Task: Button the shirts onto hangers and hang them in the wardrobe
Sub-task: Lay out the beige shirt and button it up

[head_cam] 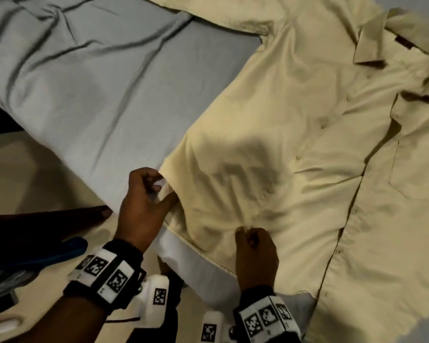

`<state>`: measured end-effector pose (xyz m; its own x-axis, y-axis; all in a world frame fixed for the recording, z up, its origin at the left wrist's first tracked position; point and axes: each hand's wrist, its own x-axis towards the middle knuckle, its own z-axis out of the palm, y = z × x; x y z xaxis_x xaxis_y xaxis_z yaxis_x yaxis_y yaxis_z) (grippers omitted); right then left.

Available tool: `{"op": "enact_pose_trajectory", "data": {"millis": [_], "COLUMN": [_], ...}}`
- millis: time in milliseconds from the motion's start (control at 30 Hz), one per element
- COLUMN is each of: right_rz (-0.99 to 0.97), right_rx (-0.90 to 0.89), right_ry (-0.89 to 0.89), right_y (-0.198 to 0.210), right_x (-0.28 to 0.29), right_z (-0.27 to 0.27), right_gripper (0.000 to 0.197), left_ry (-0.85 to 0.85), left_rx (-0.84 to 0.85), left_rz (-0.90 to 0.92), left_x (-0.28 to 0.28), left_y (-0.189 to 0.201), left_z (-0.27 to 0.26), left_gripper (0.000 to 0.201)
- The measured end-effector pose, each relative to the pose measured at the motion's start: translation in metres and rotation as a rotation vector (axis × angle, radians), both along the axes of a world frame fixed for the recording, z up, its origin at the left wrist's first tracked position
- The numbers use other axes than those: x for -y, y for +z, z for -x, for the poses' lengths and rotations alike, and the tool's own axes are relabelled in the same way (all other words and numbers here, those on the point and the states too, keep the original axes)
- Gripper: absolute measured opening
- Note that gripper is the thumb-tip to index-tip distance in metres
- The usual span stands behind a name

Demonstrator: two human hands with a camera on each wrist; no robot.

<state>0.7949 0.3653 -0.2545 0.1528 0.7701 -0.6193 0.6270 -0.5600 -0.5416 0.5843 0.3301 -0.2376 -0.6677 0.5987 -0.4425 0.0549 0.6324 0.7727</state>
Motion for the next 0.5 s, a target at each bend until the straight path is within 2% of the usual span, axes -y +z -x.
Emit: {"op": "enact_pose_trajectory", "data": {"millis": [133, 167, 233, 300, 367, 433, 500], "right_rz": [-0.014, -0.040, -0.099, -0.114, -0.116, -0.151, -0.191], "right_rx": [-0.171, -0.182, -0.159, -0.152, -0.176, -0.164, -0.145], "right_ry": [-0.287, -0.318, -0.367, -0.447, -0.430, -0.340, -0.284], "right_y": [0.014, 0.018, 0.026, 0.030, 0.030, 0.034, 0.036], "right_x": [0.010, 0.010, 0.009, 0.007, 0.006, 0.008, 0.013], "right_z": [-0.018, -0.025, -0.041, -0.053, -0.059, -0.060, -0.062], "right_gripper": [0.018, 0.016, 0.013, 0.011, 0.019, 0.018, 0.017], "left_ry": [-0.052, -0.116, -0.250, -0.262, -0.247, -0.307, -0.396], "left_rx": [-0.114, -0.162, -0.319, -0.391, -0.362, -0.413, -0.507], "left_rz": [0.053, 0.076, 0.074, 0.048, 0.075, 0.066, -0.011], "left_x": [-0.016, -0.019, -0.024, -0.023, -0.020, -0.011, 0.000], "left_y": [-0.009, -0.011, -0.012, -0.008, -0.002, 0.005, 0.009], "left_z": [-0.002, 0.000, 0.005, 0.012, 0.020, 0.028, 0.040], "left_gripper": [0.072, 0.068, 0.047, 0.031, 0.041, 0.048, 0.039]}}
